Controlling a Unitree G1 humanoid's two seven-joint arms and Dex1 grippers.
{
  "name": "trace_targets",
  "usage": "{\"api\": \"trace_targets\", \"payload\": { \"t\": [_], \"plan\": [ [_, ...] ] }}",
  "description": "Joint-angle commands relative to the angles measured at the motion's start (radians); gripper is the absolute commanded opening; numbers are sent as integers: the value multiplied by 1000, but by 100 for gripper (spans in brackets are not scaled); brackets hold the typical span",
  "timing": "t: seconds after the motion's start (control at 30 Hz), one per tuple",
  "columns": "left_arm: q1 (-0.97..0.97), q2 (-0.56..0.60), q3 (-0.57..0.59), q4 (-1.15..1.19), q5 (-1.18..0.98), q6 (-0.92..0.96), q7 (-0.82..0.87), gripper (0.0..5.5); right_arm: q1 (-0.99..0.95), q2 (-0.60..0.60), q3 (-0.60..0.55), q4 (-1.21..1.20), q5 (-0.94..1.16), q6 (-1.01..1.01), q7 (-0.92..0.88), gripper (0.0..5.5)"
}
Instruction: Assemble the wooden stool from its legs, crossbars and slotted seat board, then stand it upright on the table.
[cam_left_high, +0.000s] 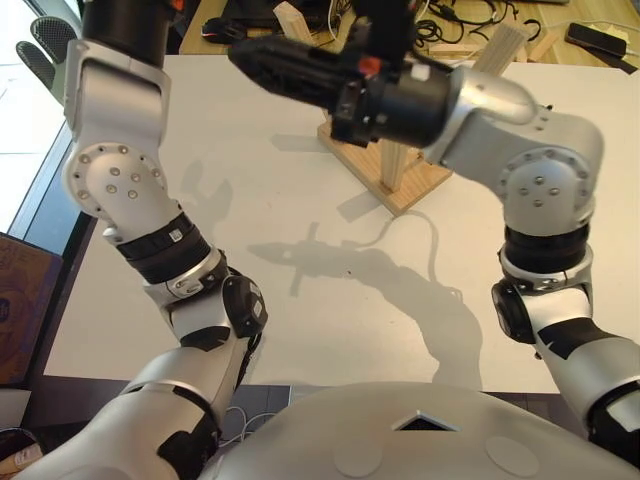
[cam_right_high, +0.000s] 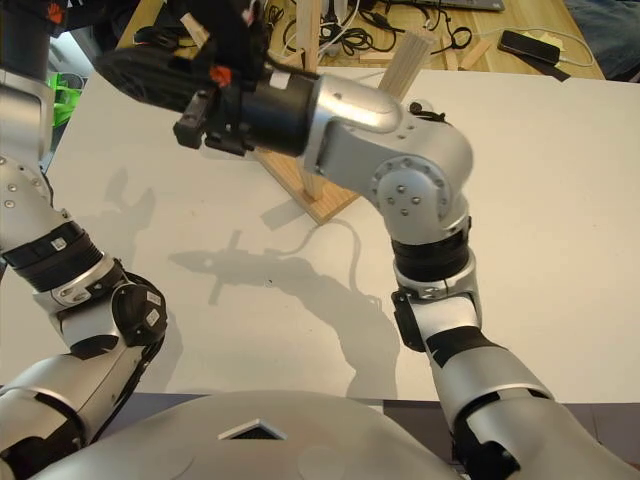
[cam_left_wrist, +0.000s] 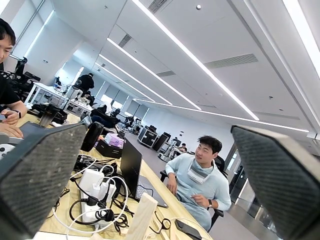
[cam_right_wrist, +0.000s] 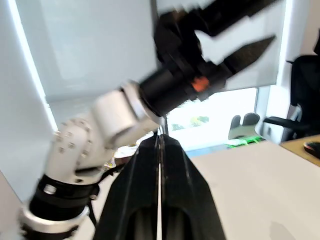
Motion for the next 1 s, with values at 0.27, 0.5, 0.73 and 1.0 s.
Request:
{"api": "trace_targets", "payload": {
  "t": [0.27,0.5,0.73,1.0],
  "plan": [
    [14,-12,-38,17,0,-39,67,540,123,32,140,321,-585,-441,-210,2],
    [34,-4,-61,21,13,-44,60,540,330,-64,104,142,-757,-493,-259,2],
    [56,18,-59,36,43,-61,80,540,448,-172,-58,-13,-690,-440,-158,2],
    [83,42,-139,36,280,-160,160,540,345,-31,-226,-217,-374,-436,-114,2]
  ]
}}
